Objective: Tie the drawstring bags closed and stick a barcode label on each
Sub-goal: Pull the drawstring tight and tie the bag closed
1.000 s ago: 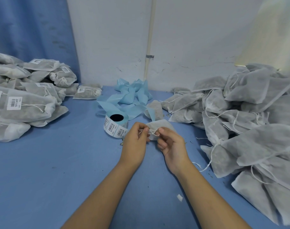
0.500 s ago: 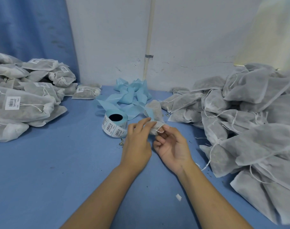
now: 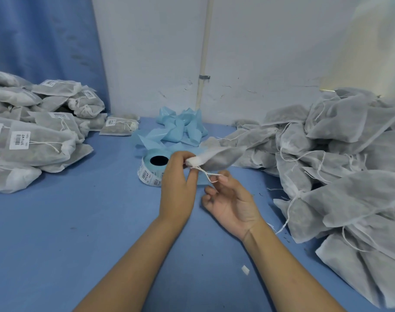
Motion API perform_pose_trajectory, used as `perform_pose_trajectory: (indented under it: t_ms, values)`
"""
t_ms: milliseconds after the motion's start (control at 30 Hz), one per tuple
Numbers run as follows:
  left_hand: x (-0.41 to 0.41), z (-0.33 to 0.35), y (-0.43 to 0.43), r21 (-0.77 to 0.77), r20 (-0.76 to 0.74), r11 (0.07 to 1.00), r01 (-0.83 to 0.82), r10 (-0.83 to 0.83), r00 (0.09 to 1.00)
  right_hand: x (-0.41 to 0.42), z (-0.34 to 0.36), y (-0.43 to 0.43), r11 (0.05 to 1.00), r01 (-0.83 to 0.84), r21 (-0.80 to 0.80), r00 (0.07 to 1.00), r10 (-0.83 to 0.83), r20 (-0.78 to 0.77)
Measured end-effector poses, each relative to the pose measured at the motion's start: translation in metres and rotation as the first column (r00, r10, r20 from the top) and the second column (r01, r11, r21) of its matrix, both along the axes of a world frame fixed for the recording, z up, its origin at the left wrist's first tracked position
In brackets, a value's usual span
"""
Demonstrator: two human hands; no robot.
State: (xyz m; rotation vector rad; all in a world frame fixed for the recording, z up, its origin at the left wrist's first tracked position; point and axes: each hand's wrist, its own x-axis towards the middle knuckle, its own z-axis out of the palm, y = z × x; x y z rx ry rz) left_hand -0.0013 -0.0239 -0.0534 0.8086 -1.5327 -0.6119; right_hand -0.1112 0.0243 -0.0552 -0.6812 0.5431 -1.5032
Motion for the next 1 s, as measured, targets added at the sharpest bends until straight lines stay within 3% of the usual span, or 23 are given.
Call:
perform_pose_trajectory:
  t_ms: [167,333,567,667,800,1000]
  values:
    - [0.002,0.010,0.000,-0.065,-0.007,0.997,0.032,-0.033,0.999,0.003,0.002,-0.004,0.965,0.253,0.072,0.964,-0.245,-0.104]
    - [0.003,0.010,-0.004,-0.121,-0.007,0.991,-0.048,0.048,0.999,0.002,-0.001,-0.006,0.880,0.470,0.068,0.869,-0.448,-0.208]
    - [0.000,0.020,-0.002,0.028,-0.186,0.995,-0.092,0.096,0.978,0.007,-0.004,-0.008,0.918,0.386,0.091,0.921,-0.377,-0.097]
    - [0.000,0.020,-0.005,0.078,-0.179,0.993,-0.085,0.097,0.979,0.010,-0.007,-0.010,0.904,0.407,0.131,0.912,-0.395,-0.108]
    - [0.000,0.020,-0.003,0.221,-0.257,0.972,0.074,-0.015,0.966,0.007,-0.009,-0.013,0.880,0.441,0.178,0.897,-0.438,-0.062]
    - [-0.011,0.009,0.007,0.217,-0.298,0.942,0.257,-0.186,0.936,0.007,-0.010,-0.014,0.878,0.445,0.173,0.894,-0.448,-0.028]
